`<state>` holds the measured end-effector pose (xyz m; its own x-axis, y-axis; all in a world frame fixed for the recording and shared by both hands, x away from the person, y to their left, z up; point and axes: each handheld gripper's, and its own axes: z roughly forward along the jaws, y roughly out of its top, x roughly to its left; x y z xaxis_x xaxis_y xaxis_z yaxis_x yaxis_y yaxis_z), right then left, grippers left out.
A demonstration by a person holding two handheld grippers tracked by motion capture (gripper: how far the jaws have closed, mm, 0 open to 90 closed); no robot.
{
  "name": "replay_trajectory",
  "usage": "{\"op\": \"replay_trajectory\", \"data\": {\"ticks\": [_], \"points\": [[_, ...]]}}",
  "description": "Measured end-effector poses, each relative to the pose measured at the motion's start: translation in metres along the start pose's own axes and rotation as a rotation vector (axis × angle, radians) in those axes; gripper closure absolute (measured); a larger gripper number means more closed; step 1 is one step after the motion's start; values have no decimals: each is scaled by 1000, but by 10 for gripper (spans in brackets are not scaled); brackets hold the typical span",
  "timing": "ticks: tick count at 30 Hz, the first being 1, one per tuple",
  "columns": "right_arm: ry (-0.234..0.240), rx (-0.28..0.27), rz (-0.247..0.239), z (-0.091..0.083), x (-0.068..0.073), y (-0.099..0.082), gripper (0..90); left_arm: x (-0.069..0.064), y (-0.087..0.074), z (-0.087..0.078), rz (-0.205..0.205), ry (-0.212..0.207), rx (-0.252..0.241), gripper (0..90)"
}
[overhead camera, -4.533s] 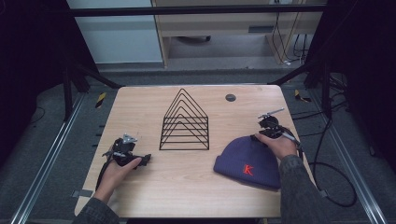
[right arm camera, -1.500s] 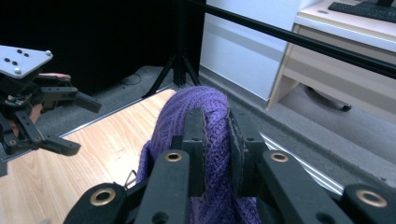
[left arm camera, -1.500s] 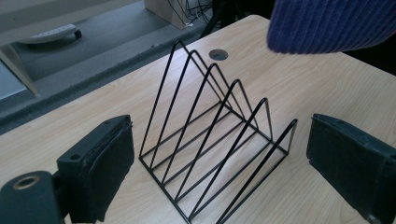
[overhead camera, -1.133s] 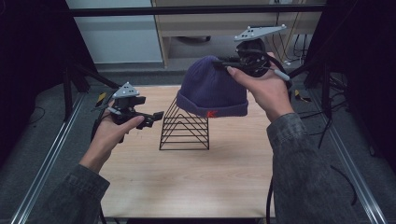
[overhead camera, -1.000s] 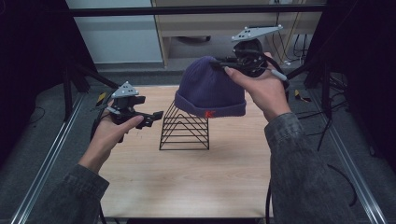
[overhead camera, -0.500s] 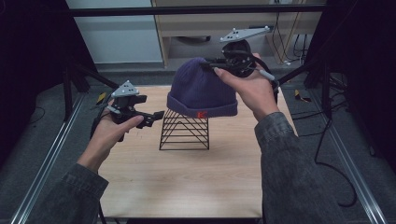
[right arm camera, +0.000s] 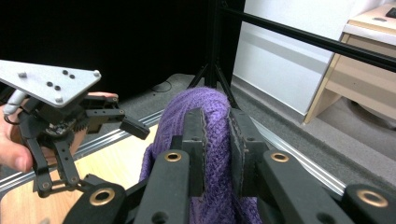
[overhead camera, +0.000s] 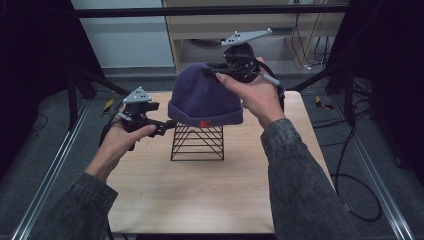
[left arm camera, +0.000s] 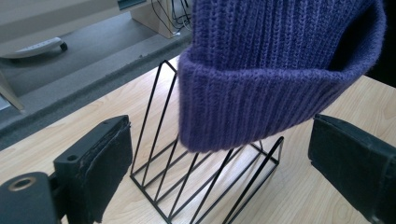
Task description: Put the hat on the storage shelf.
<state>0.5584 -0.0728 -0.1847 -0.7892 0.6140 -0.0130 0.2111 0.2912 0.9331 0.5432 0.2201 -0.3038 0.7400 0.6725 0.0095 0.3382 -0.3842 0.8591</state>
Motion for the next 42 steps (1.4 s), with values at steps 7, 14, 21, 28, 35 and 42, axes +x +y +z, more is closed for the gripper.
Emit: {"op": "replay_trajectory", "data": {"ticks": [7,14,21,28,35,42], "points": [[17,-4,0,5,4,2,780,0,0,6,11,-7,9,45],[38,-7,4,9,7,2,780,2,0,12,3,-16,16,39],[60,-7,6,16,12,1,780,3,-2,22,5,-70,36,41],[71,-4,4,24,15,1,780,3,-2,26,23,-86,27,295],[58,-4,5,24,13,1,779,5,0,16,13,-25,3,603],[39,-6,10,26,11,-1,775,5,0,5,15,10,-7,642]]}}
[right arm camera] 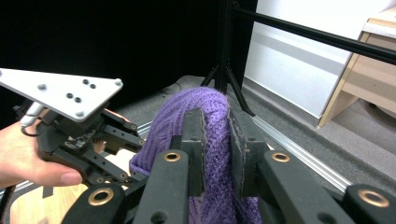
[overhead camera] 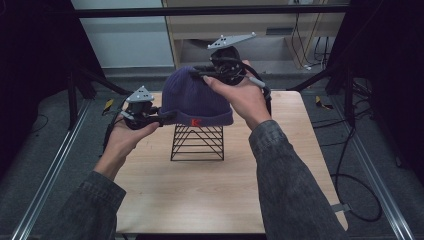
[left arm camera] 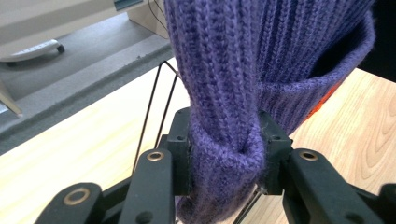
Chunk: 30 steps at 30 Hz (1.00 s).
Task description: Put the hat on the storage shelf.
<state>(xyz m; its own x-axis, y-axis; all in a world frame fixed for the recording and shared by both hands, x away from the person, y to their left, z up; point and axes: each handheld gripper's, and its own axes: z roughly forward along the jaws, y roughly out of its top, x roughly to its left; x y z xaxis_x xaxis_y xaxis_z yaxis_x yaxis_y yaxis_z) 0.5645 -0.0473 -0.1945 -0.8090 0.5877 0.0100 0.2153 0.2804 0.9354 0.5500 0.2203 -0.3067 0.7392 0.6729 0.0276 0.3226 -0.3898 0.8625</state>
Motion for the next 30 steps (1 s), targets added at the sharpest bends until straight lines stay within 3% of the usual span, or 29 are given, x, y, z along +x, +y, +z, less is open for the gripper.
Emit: {"op": "replay_trajectory", "data": {"ticks": [10,18,22,30], "points": [[-24,2,13,9,-6,-3,772,1,-2,2,-13,32,-5,634],[-35,53,15,17,-10,-14,769,3,-10,15,-30,24,22,623],[-46,90,21,20,-13,-23,769,0,-17,22,-20,20,41,624],[-54,108,31,19,-18,-35,772,-4,-20,28,-9,21,57,617]]}}
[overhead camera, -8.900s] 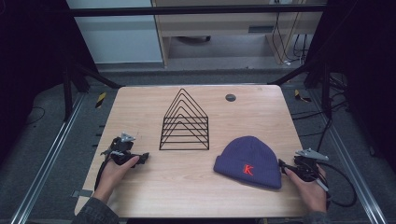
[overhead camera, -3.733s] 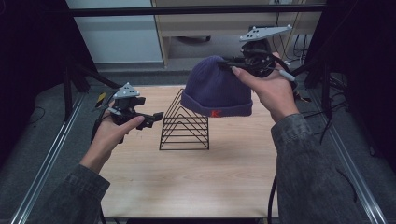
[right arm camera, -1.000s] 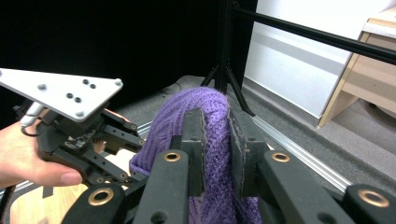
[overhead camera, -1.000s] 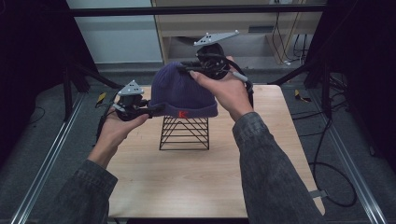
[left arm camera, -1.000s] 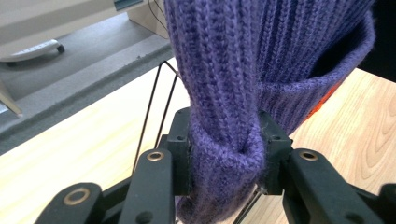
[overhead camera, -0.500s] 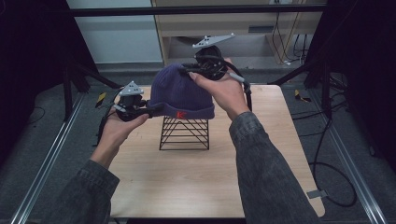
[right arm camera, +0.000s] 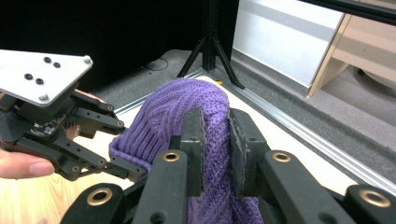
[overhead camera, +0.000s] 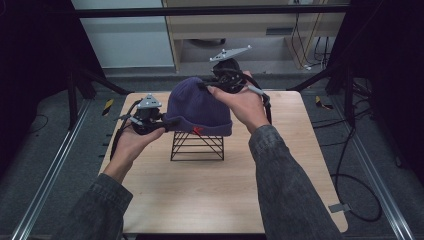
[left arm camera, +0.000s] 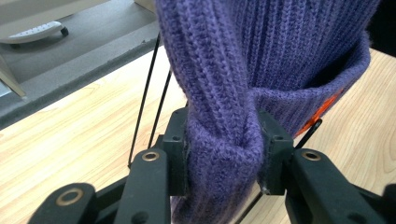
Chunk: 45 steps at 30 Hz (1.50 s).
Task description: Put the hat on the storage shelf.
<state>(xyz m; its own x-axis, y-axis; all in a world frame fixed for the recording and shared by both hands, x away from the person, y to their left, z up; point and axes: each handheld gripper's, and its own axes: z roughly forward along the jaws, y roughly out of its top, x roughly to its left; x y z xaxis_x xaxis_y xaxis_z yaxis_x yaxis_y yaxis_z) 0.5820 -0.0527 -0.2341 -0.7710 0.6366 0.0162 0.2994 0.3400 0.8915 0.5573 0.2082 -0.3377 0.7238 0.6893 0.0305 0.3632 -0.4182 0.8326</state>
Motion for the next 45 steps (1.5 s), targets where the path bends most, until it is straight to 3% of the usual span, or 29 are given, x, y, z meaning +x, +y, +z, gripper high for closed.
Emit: {"op": "replay_trajectory", "data": {"ticks": [45], "points": [[35,102,-13,18,9,-27,786,6,-41,16,-36,-18,40,599]]}}
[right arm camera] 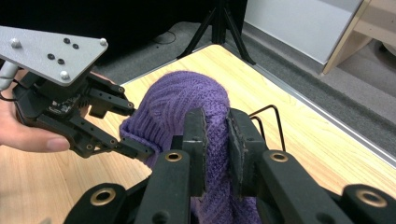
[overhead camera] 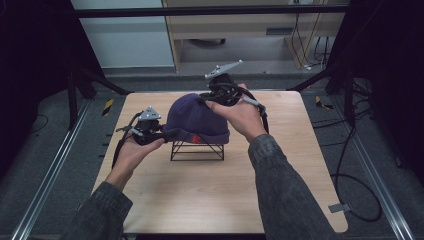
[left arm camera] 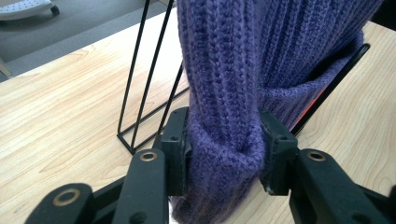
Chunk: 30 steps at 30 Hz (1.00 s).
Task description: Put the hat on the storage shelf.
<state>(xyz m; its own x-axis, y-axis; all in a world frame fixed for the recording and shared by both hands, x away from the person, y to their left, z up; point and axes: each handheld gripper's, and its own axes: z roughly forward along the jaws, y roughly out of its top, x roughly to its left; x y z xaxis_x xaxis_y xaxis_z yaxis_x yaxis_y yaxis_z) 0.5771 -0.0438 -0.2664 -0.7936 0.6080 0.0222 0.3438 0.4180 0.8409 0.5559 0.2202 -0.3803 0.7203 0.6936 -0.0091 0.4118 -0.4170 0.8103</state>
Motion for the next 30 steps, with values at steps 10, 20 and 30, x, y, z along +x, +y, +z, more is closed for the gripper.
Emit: {"op": "replay_trajectory", "data": {"ticks": [10,20,30], "points": [[13,24,-6,7,3,-7,787,3,-10,5,-11,-4,18,589],[26,55,-23,19,10,-13,787,7,-22,10,-39,-5,34,573],[33,91,-35,33,15,-20,787,10,-34,14,-55,-7,51,570]]}}
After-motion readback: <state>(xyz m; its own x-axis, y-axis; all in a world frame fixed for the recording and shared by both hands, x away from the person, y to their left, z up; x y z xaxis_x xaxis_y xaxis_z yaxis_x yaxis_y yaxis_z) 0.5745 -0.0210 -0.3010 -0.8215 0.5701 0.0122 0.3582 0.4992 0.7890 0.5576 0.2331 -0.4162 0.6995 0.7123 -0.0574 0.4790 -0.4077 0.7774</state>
